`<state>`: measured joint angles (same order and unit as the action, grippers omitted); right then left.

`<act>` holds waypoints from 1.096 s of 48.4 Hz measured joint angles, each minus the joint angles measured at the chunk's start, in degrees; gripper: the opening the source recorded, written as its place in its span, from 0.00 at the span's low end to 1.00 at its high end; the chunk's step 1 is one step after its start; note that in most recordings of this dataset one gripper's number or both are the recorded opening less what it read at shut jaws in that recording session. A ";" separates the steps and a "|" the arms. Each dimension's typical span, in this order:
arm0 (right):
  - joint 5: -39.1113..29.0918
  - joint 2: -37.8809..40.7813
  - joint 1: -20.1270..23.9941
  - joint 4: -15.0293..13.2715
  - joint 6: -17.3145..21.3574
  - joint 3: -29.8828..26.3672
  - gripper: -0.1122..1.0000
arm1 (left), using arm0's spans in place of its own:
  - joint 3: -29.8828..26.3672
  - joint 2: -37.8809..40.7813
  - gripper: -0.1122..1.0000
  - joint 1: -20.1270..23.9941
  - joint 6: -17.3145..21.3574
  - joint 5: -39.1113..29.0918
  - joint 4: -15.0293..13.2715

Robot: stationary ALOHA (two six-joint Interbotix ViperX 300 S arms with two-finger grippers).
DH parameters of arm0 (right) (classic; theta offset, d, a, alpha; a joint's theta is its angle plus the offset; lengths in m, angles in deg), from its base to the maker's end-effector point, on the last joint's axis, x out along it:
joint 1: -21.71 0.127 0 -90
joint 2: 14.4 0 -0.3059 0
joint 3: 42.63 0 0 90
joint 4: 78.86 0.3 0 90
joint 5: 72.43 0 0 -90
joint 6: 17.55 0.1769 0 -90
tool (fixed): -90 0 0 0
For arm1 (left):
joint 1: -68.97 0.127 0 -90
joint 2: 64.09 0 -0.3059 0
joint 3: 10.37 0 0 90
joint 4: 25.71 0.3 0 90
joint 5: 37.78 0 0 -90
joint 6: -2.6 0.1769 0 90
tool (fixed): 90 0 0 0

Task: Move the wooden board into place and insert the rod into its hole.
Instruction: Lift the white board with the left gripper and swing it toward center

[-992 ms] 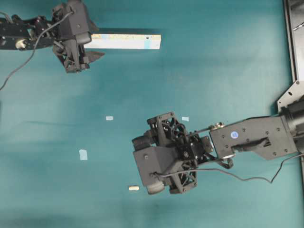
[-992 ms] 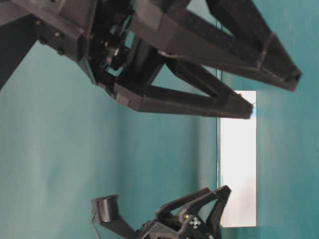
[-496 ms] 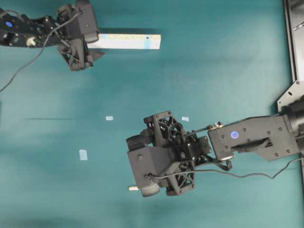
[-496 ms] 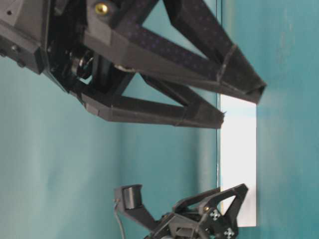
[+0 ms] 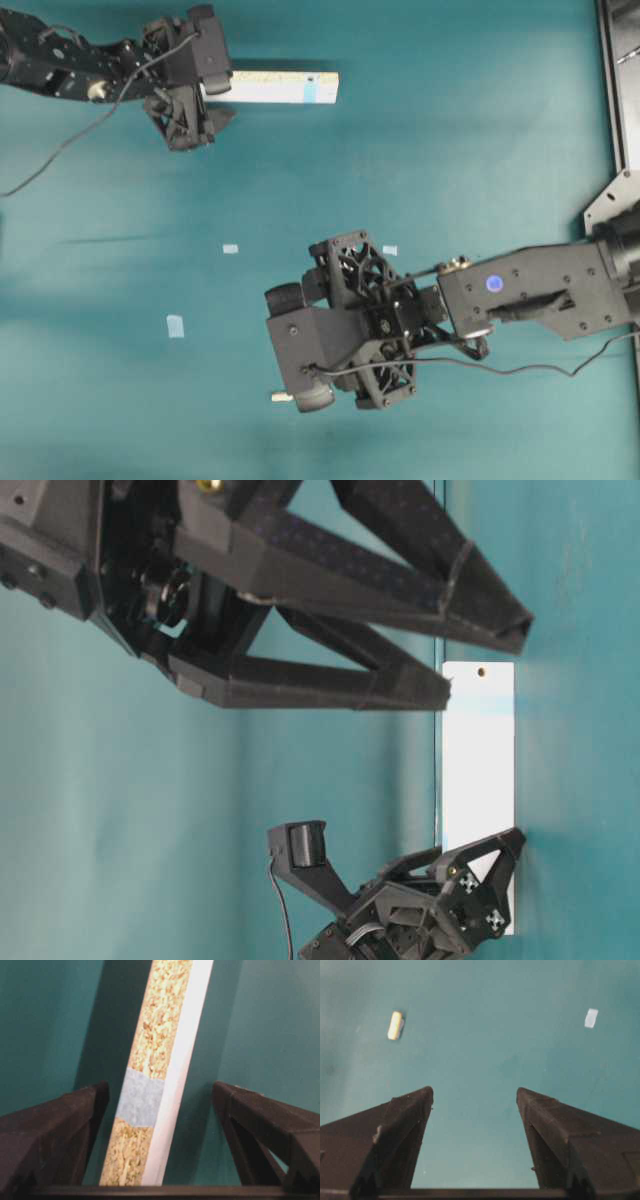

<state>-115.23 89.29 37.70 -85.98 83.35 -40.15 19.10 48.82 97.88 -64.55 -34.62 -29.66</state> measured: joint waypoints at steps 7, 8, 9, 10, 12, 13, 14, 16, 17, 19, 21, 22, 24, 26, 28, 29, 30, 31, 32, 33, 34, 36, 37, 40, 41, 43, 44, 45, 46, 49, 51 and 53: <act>-0.53 0.09 0.00 0.00 -0.09 -0.18 0.80 | 0.09 0.09 0.62 -0.26 0.00 0.00 0.00; -0.53 0.09 0.00 0.00 -0.09 -0.18 0.80 | 0.09 0.09 0.57 -0.35 0.00 0.00 0.00; -0.53 0.00 0.00 0.00 0.00 -0.18 0.79 | 0.09 0.00 0.52 -0.35 0.00 0.00 0.00; -0.53 0.00 0.00 0.00 -0.09 -0.18 0.79 | 0.18 0.00 0.47 -0.44 -0.09 0.00 0.00; -0.62 0.00 0.00 0.00 0.00 -0.26 0.79 | 0.09 0.09 0.44 -0.44 0.00 0.09 0.00; -0.62 0.09 0.00 0.00 0.00 -0.18 0.79 | 0.09 0.09 0.43 -0.44 0.00 0.18 0.00; -0.70 0.00 0.00 0.00 0.00 -0.26 0.79 | 0.09 0.00 0.43 -0.44 0.00 0.26 0.00; -0.88 0.09 0.00 0.00 0.00 -0.26 0.79 | 0.09 0.09 0.42 -0.44 0.00 0.35 0.00; -0.97 0.09 0.00 0.00 0.00 -0.26 0.79 | 0.09 0.09 0.42 -0.35 0.00 0.35 0.00; -1.23 0.09 0.00 0.00 -0.09 -0.35 0.79 | 0.18 0.09 0.42 -0.44 0.00 0.44 0.09; -1.67 0.09 0.00 0.00 0.00 -0.35 0.79 | 0.18 0.09 0.42 -0.35 0.00 0.44 0.00; -1.85 0.09 0.00 0.00 0.00 -0.44 0.79 | 0.18 0.09 0.42 -0.26 0.00 0.44 0.00; -2.29 0.00 0.00 0.00 -0.09 -0.44 0.79 | 0.18 0.09 0.42 -0.26 0.00 0.44 0.00; -2.64 0.09 0.00 0.00 0.00 -0.62 0.79 | 0.09 0.09 0.42 -0.18 0.00 0.44 0.00; -2.99 0.09 0.00 0.00 0.00 -0.70 0.79 | 0.09 0.00 0.42 -0.18 0.00 0.44 0.00; -3.08 0.09 0.00 0.00 0.00 -0.79 0.79 | 0.09 0.00 0.42 -0.18 0.00 0.44 0.00; -3.34 0.00 0.00 0.00 0.00 -0.97 0.79 | 0.00 -0.18 0.42 -0.09 -0.09 0.44 0.00; -3.52 0.09 0.00 0.00 0.00 -1.05 0.79 | 0.00 -0.26 0.42 0.00 0.00 0.44 0.00; -3.60 0.09 0.00 0.00 -0.09 -1.05 0.79 | -0.09 -0.35 0.40 0.35 -0.09 0.35 0.09; -3.87 0.00 0.00 0.00 0.00 -1.14 0.79 | -0.18 -0.35 0.36 0.70 0.00 0.26 0.09; -4.04 0.00 0.00 0.00 0.00 -1.32 0.79 | -0.09 -0.53 0.33 0.97 -0.09 0.18 0.18; -4.66 0.09 0.00 0.00 0.00 -1.67 0.79 | -0.09 -0.88 0.29 1.76 -0.18 -0.09 0.09; -4.92 0.09 0.00 0.09 -0.09 -1.93 0.79 | -0.18 -1.14 0.29 2.02 -0.26 -0.26 0.09; -5.98 0.09 0.00 0.00 0.00 -2.81 0.79 | -0.18 -2.29 0.29 2.72 -0.53 -0.79 0.09; -6.33 0.09 0.00 0.00 -0.09 -3.16 0.79 | -0.18 -2.72 0.29 2.72 -0.62 -1.05 0.09; -7.29 0.09 0.00 0.00 0.00 -3.87 0.79 | -0.09 -3.78 0.29 2.55 -0.62 -1.85 0.09; -7.73 0.09 0.00 0.00 -0.09 -4.22 0.79 | -0.18 -4.22 0.29 2.37 -0.62 -2.20 0.09; -8.17 0.09 -0.09 0.00 -0.09 -4.66 0.79 | -0.09 -4.75 0.29 2.29 -0.79 -2.72 0.09; -8.96 0.09 -0.18 0.00 -0.09 -5.19 0.79 | -0.18 -5.19 0.29 2.20 -0.88 -3.25 0.00; -10.63 0.00 -0.44 0.00 -0.09 -6.59 0.79 | -0.09 -6.24 0.29 2.02 -1.23 -4.75 0.09; -11.78 0.00 -0.53 -0.09 -0.09 -7.38 0.79 | -0.09 -7.03 0.29 1.85 -1.76 -5.80 0.09; -13.01 0.09 -0.62 -0.18 -0.09 -8.35 0.79 | -0.09 -7.65 0.29 1.58 -2.29 -6.59 0.09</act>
<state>-128.24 89.38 37.09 -86.15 83.26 -48.50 19.01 41.18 99.46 -66.83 -41.21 -29.57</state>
